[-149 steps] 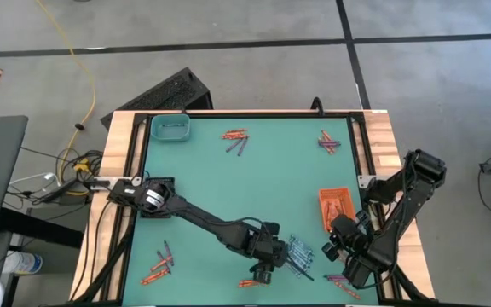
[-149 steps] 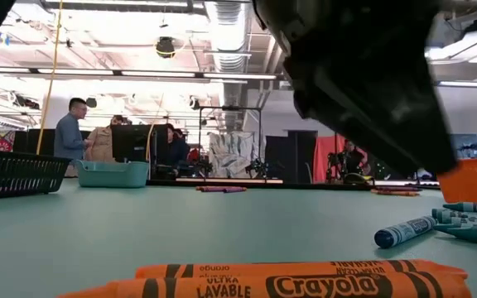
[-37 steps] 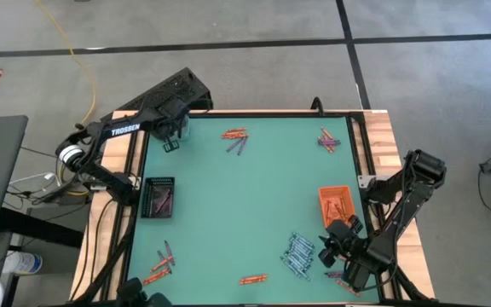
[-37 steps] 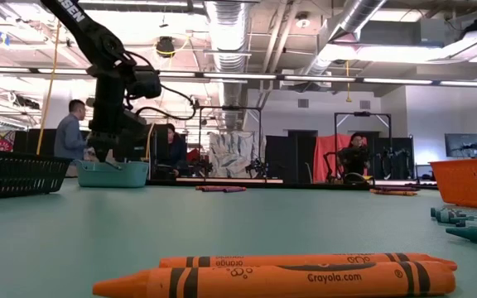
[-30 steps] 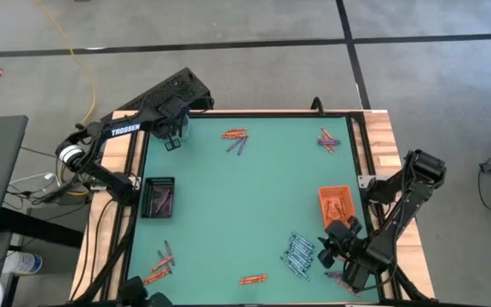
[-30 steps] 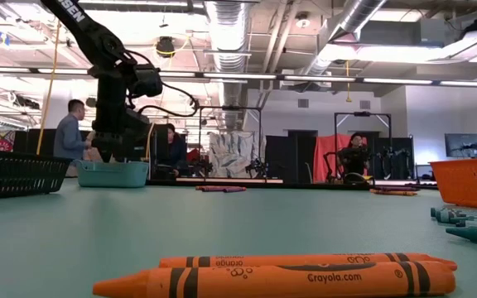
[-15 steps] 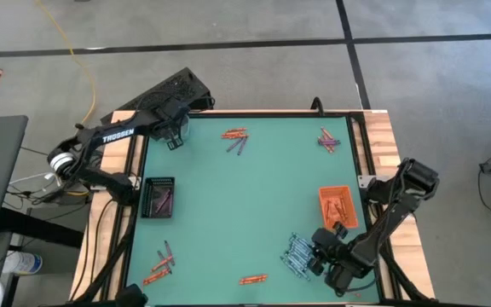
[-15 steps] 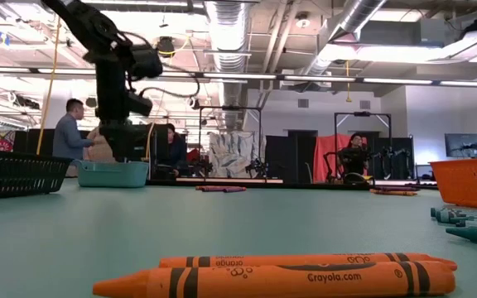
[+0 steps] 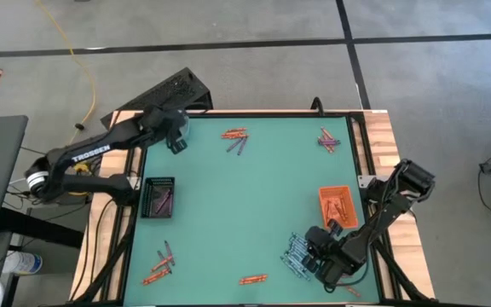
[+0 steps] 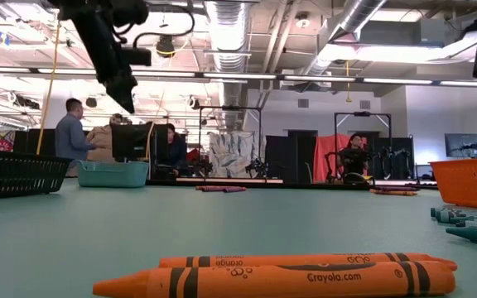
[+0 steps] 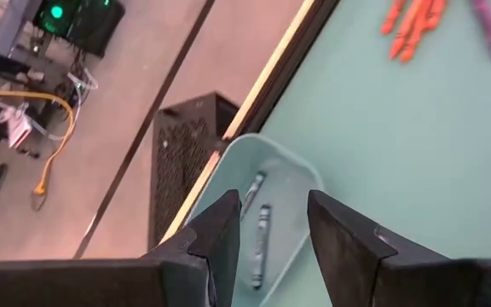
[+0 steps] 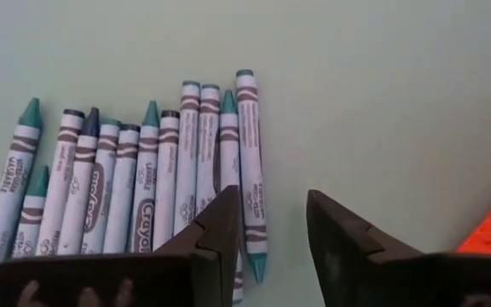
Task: Sort crayons
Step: Put the green crayon into the green bin
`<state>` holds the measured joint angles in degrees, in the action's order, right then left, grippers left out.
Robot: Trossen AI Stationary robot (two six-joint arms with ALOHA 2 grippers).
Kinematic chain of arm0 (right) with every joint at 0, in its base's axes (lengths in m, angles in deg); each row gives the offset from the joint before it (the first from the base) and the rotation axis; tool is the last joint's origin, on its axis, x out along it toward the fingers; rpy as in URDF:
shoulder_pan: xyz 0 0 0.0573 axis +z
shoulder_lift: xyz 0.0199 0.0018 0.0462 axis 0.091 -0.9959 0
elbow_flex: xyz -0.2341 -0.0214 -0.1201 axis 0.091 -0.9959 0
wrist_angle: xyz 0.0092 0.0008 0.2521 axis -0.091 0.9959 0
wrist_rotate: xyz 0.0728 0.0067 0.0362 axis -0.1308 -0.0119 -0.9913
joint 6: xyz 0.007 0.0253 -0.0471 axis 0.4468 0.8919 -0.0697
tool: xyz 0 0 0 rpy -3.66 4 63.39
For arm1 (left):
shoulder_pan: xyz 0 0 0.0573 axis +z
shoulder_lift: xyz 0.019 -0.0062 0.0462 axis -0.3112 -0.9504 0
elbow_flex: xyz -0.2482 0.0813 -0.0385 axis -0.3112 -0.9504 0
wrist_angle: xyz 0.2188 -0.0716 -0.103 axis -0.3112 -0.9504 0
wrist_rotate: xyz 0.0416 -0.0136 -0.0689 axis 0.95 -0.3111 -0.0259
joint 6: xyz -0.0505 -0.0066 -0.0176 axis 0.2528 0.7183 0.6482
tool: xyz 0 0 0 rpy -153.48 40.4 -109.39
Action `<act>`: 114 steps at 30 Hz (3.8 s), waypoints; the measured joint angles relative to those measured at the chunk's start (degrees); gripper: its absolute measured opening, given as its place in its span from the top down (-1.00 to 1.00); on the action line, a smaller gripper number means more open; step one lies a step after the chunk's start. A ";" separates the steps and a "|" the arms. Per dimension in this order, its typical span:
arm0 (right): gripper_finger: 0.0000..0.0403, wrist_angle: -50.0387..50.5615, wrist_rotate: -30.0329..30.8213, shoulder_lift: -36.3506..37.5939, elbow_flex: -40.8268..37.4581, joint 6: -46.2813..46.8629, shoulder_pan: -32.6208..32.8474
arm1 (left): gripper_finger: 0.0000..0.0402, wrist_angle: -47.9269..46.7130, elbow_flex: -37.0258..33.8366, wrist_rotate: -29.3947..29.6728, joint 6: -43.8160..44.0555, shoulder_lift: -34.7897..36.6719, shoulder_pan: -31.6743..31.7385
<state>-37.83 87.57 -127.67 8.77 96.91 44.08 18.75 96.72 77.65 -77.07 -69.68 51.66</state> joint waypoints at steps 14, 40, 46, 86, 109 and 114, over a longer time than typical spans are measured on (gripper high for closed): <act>0.37 0.27 -2.70 0.00 0.00 -2.77 -1.96 | 0.36 -3.38 0.00 1.27 6.72 1.72 -13.31; 0.47 -0.25 -7.12 -6.05 2.16 -13.82 -9.07 | 0.36 -3.44 0.00 3.87 12.92 1.74 -32.60; 0.81 4.51 -7.10 -6.25 5.31 -15.34 -9.55 | 0.36 -3.39 0.02 1.08 13.68 1.74 -36.50; 1.00 18.26 35.19 -6.29 37.00 -43.85 -9.46 | 0.36 52.12 0.04 -12.79 -5.41 -11.16 -55.01; 1.00 -1.28 43.97 -6.22 39.80 -74.06 -9.62 | 0.36 68.88 0.00 -22.10 -2.59 -19.55 -52.76; 1.00 -4.55 43.11 -6.23 39.80 -77.58 -10.61 | 0.36 69.36 0.00 -22.07 -2.31 -19.53 -52.76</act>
<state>-42.38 130.69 -133.90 48.57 19.33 33.47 88.12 96.72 55.59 -79.38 -89.21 -1.09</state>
